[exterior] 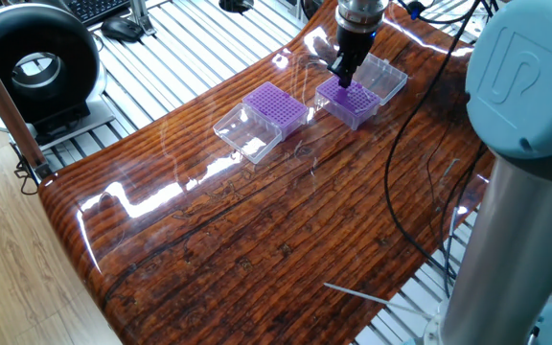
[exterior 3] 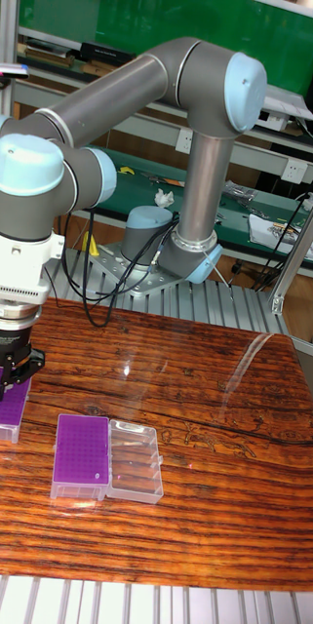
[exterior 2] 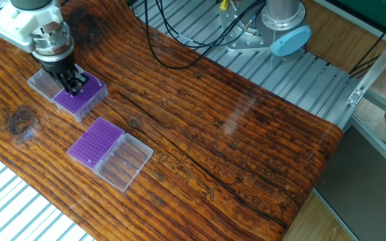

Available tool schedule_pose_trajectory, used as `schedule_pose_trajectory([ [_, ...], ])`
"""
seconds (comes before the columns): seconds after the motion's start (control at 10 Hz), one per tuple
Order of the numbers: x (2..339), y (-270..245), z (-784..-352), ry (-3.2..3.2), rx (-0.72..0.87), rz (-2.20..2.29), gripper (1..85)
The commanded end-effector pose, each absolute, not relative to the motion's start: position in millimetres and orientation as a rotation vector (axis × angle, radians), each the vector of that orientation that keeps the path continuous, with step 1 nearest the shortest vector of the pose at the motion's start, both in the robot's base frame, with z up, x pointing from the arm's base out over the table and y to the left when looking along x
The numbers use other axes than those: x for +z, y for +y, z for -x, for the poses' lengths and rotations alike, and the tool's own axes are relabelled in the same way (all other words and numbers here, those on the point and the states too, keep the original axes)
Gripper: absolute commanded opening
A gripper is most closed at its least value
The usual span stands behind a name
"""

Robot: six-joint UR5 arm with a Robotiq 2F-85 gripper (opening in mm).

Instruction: Transfer all small pipette tips from one holder to another

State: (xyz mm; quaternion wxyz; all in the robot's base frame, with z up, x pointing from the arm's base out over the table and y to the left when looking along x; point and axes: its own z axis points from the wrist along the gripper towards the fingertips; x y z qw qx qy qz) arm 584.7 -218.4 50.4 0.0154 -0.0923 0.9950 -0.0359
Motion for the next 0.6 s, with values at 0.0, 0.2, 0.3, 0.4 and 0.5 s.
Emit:
schedule_pose_trajectory([
  [0.0, 53.7, -211.7, -590.6, 3.095, -0.127, 0.264, 23.0],
  [0.2, 56.1, -194.9, -599.6, 3.096, -0.136, 0.235, 22.3],
  [0.3, 56.7, -187.3, -606.3, 3.097, -0.136, 0.228, 22.0],
  [0.4, 58.1, -180.1, -611.8, 3.100, -0.127, 0.225, 22.0],
  [0.5, 60.9, -172.2, -617.5, 3.100, -0.117, 0.228, 22.0],
])
